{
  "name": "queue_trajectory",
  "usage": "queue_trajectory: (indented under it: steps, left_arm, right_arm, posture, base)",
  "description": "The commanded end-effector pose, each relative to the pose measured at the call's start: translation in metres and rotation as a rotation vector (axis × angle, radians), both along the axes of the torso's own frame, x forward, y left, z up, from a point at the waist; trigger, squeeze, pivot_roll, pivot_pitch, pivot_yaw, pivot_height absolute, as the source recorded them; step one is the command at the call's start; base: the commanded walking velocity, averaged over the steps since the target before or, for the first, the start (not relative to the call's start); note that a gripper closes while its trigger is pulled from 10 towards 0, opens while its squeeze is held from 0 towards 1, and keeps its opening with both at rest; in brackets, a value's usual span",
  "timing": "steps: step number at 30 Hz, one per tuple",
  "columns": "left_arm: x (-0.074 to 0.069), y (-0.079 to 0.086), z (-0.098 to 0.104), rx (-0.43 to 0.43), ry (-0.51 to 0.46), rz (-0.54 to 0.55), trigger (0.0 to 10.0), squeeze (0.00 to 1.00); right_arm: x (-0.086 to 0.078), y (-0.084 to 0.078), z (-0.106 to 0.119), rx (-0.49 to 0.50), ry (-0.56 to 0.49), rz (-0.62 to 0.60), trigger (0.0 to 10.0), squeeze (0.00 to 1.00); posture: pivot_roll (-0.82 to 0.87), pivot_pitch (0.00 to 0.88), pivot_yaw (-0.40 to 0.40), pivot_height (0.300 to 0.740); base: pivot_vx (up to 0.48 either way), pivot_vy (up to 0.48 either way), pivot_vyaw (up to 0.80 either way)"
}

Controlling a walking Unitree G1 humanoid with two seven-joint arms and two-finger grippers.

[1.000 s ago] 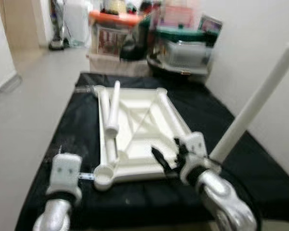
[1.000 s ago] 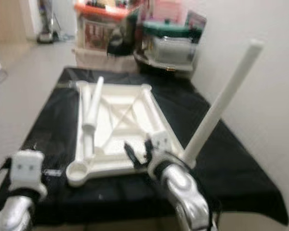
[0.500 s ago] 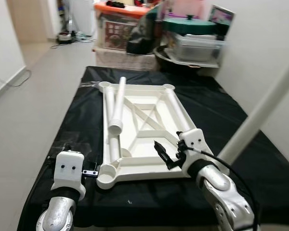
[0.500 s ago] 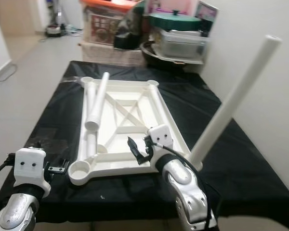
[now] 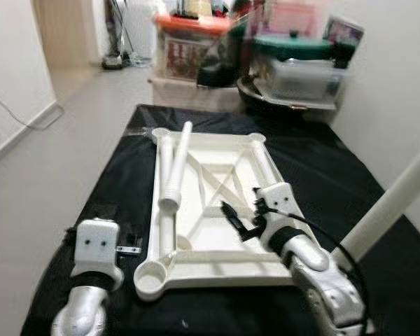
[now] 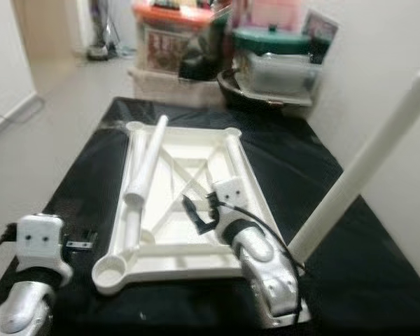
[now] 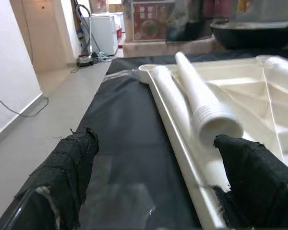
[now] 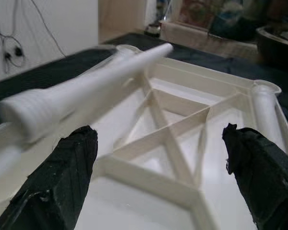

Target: Building children table

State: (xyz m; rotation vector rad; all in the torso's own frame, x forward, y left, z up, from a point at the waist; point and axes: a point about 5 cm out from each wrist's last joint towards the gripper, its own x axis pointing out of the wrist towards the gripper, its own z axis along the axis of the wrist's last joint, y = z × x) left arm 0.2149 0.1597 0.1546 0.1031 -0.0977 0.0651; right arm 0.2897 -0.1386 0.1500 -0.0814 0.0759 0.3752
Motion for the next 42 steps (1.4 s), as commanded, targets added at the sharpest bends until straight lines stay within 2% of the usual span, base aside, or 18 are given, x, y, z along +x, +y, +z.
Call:
queue_trajectory:
  steps: [1, 7, 18, 26, 31, 34, 36, 40, 42]
  left_arm:
    - [0.0, 0.003, 0.001, 0.0, -0.006, 0.013, 10.0, 0.0]
    - [0.001, 0.004, 0.002, 0.001, -0.01, 0.015, 10.0, 0.0]
    - [0.003, 0.0, 0.001, -0.027, -0.004, 0.001, 10.0, 0.0]
    - [0.002, 0.0, 0.001, -0.025, -0.008, 0.001, 10.0, 0.0]
    - [0.002, 0.003, 0.003, -0.008, -0.022, 0.023, 10.0, 0.0]
    - [0.003, 0.007, 0.004, -0.005, -0.024, 0.043, 10.0, 0.0]
    - [0.003, 0.008, 0.004, -0.002, -0.023, 0.049, 10.0, 0.0]
    - [0.003, 0.013, 0.005, 0.012, -0.026, 0.087, 10.0, 0.0]
    - [0.004, 0.017, 0.003, 0.023, -0.013, 0.117, 10.0, 0.0]
  right_arm:
    - [0.002, 0.008, 0.001, 0.013, -0.006, 0.031, 10.0, 0.0]
    - [0.004, 0.01, -0.001, 0.004, -0.008, 0.04, 10.0, 0.0]
    - [0.006, 0.009, -0.003, 0.01, -0.002, 0.037, 10.0, 0.0]
    - [0.008, 0.012, -0.002, 0.008, -0.002, 0.052, 10.0, 0.0]
    - [0.012, 0.012, 0.002, 0.057, 0.006, 0.037, 10.0, 0.0]
    - [0.017, 0.014, 0.01, 0.142, 0.047, 0.014, 10.0, 0.0]
    - [0.017, 0.015, 0.011, 0.152, 0.054, 0.012, 10.0, 0.0]
    - [0.026, 0.01, 0.012, 0.178, 0.123, -0.075, 10.0, 0.0]
    - [0.029, 0.011, 0.012, 0.233, 0.185, -0.1, 10.0, 0.0]
  posture:
    - [0.11, 0.0, -0.154, 0.74]
    - [0.11, 0.0, -0.154, 0.74]
    - [0.11, 0.0, -0.154, 0.74]
    - [0.11, 0.0, -0.161, 0.74]
    - [0.11, 0.0, -0.16, 0.74]
    - [0.11, 0.0, -0.159, 0.74]
    - [0.11, 0.0, -0.159, 0.74]
    - [0.12, 0.0, -0.162, 0.74]
    - [0.12, 0.0, -0.162, 0.74]
  base:
    - [0.352, 0.0, 0.0]
    - [0.354, 0.0, 0.0]
    - [0.0, 0.0, 0.0]
    - [0.0, 0.453, 0.0]
    - [0.0, 0.355, 0.0]
    - [0.0, 0.0, 0.0]
    - [0.0, 0.0, 0.0]
    - [0.0, 0.0, 0.0]
    - [0.0, 0.0, 0.0]
